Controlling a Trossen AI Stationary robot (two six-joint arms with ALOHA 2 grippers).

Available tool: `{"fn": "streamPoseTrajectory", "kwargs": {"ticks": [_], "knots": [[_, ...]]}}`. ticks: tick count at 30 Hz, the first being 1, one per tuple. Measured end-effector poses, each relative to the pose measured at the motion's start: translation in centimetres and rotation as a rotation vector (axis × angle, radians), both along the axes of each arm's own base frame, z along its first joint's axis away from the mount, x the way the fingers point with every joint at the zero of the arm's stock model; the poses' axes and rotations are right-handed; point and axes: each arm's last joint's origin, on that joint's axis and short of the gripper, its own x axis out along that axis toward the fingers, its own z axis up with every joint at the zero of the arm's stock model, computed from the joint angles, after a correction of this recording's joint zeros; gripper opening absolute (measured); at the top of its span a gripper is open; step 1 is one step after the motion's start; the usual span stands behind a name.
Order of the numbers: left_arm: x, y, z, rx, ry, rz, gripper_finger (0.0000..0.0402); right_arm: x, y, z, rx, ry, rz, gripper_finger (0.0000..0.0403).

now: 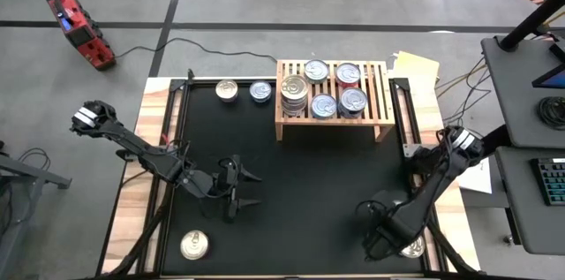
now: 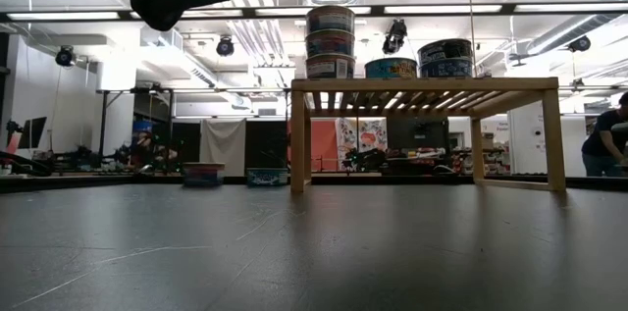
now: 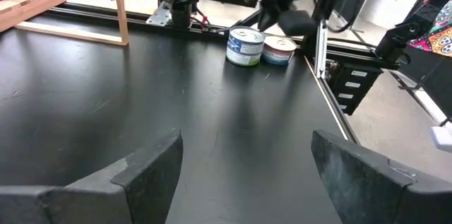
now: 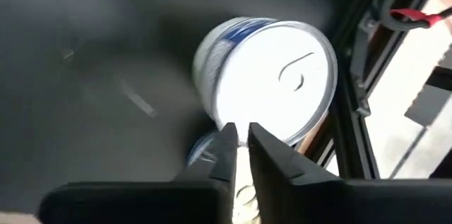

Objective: Stack canned seafood by type on shelf
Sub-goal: Stack the blue tuna can on top of the blue tuna can on the shelf

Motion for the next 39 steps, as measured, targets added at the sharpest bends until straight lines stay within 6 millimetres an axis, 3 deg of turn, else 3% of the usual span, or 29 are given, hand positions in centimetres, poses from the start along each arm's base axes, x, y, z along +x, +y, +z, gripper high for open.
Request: {"fn": "streamPoseTrajectory", "kwargs": {"ticks": [13,20,23,39], "knots": [[0.0,0.0,0.0,0.005,0.001,-0.002,0.0294,-0.2,-0.3,-3.2,0.000,-0.062,-0.038,0.0012],[0.0,0.0,0.1,0.040,-0.011,-0.001,0.0294,2.1,0.5,-3.9,-0.065,-0.462,0.075,0.0012],[0.0,0.0,0.2,0.051,-0.023,-0.001,0.0294,2.7,0.6,-3.3,-0.091,-0.553,0.105,0.0012],[0.1,0.0,0.2,0.063,-0.029,-0.005,0.0294,2.7,0.5,-3.5,-0.104,-0.529,0.131,0.0012]]}}
